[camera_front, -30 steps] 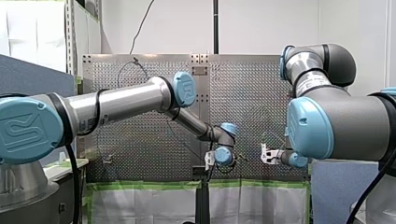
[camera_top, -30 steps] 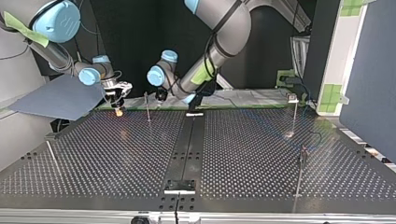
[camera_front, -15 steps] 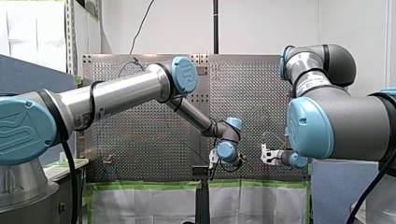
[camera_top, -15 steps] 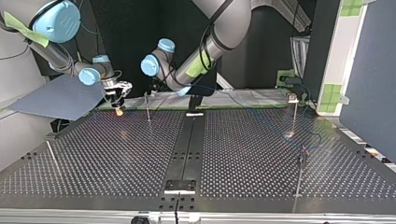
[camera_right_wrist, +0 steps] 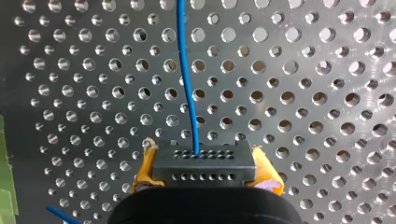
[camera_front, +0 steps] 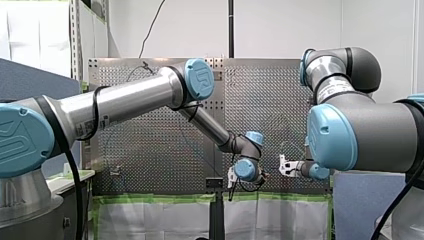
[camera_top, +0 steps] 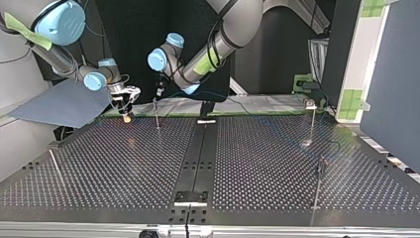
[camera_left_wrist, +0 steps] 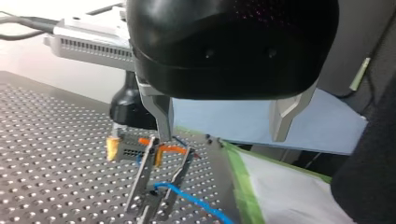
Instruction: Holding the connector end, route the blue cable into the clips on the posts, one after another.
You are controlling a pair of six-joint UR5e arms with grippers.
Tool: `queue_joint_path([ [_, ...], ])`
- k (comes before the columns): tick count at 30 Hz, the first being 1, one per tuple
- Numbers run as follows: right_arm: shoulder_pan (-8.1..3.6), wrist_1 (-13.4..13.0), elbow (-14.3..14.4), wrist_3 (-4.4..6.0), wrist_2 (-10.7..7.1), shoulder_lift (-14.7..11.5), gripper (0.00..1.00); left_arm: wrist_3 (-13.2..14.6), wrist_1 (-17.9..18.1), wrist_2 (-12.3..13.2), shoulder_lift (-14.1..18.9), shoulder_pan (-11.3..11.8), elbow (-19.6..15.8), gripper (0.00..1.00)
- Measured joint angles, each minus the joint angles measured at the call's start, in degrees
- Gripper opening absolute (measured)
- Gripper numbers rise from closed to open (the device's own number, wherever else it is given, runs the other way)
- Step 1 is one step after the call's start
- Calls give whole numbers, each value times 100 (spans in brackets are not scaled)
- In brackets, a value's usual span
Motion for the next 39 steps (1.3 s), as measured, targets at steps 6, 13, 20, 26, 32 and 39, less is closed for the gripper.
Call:
queue_joint_path([
  [6,0,0,0,6,0,0,0,-125,328,-114,-1,1,-1,100],
  [13,0,0,0,11,0,0,0,-229,681,-136,-4,29,-1,100],
  [20,0,1,-1,11,0,1,0,-238,751,-137,-2,27,0,100],
  [26,0,0,0,13,0,1,0,-238,734,-138,-4,27,0,100],
  [32,-1,3,0,17,0,1,0,-236,729,-138,-5,27,-2,100],
  [39,-3,9,0,19,0,0,0,-216,689,-137,-1,25,-1,100],
])
